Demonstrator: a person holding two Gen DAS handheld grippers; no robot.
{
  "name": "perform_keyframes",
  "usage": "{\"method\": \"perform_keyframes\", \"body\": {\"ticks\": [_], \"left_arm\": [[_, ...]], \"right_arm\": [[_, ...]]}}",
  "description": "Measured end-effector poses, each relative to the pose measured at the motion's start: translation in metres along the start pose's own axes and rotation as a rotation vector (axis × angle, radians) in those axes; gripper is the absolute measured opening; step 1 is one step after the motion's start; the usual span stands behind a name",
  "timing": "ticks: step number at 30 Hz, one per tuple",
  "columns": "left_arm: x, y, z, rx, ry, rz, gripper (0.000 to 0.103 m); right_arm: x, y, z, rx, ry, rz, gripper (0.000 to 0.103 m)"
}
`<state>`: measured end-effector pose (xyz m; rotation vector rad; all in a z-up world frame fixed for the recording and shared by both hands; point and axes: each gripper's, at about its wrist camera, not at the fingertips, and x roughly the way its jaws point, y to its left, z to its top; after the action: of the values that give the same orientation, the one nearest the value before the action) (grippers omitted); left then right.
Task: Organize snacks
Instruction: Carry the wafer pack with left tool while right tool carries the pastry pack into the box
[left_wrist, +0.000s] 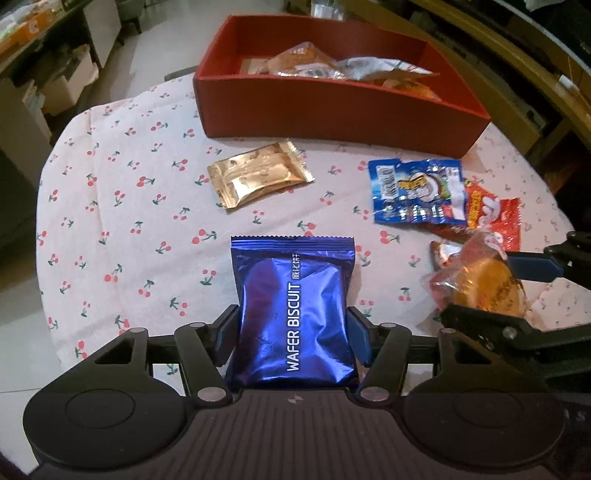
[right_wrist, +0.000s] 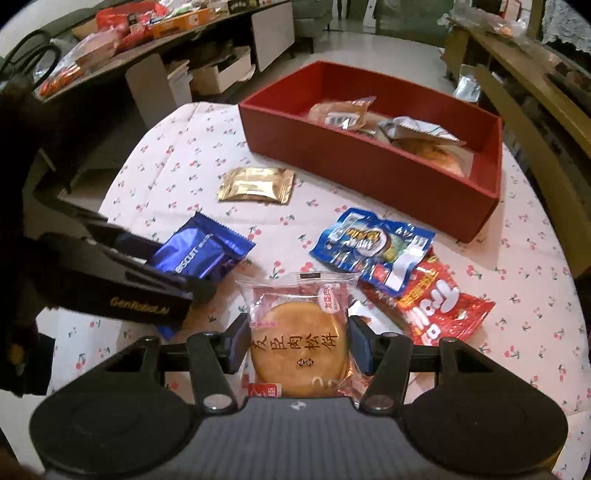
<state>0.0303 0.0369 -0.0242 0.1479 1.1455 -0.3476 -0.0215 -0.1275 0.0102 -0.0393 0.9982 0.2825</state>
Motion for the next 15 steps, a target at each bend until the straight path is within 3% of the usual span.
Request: {"method": "perform_keyframes", "body": {"ticks": [15], "left_arm": [[-0.019, -0.008, 0.016, -0.022, -0.088, -0.038, 0.067]], "right_arm": [[-0.009, -0.013, 0.018, 0.059, -0.075, -0.038, 0.073]]}}
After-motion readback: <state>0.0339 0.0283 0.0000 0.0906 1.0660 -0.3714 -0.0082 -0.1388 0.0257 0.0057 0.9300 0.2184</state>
